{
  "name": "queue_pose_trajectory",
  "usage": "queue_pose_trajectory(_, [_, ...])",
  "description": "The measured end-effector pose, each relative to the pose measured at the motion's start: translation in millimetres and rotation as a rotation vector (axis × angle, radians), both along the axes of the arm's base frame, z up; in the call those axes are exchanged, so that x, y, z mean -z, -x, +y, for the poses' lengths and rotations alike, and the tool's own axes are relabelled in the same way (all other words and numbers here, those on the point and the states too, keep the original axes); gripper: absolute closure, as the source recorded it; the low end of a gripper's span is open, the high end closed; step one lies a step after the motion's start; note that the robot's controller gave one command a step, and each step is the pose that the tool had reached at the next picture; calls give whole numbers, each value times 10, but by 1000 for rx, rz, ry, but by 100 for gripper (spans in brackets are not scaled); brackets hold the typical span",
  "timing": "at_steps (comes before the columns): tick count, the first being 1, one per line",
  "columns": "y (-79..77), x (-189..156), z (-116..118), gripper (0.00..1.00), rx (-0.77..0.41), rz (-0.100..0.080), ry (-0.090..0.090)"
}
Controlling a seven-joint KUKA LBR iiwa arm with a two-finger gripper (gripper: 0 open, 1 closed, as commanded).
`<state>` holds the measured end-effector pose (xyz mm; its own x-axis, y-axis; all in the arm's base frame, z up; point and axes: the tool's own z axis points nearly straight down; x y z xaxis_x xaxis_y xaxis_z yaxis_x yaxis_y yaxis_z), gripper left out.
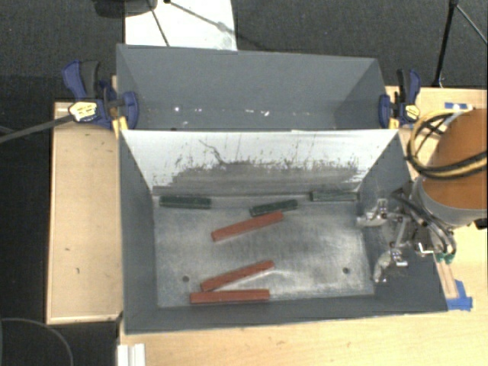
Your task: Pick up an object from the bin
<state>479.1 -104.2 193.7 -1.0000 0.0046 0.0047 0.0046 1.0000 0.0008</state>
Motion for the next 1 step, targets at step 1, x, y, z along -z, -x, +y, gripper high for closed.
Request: queue_pose_trajectory(1, [-18,-32,4,0,-4,-7,1])
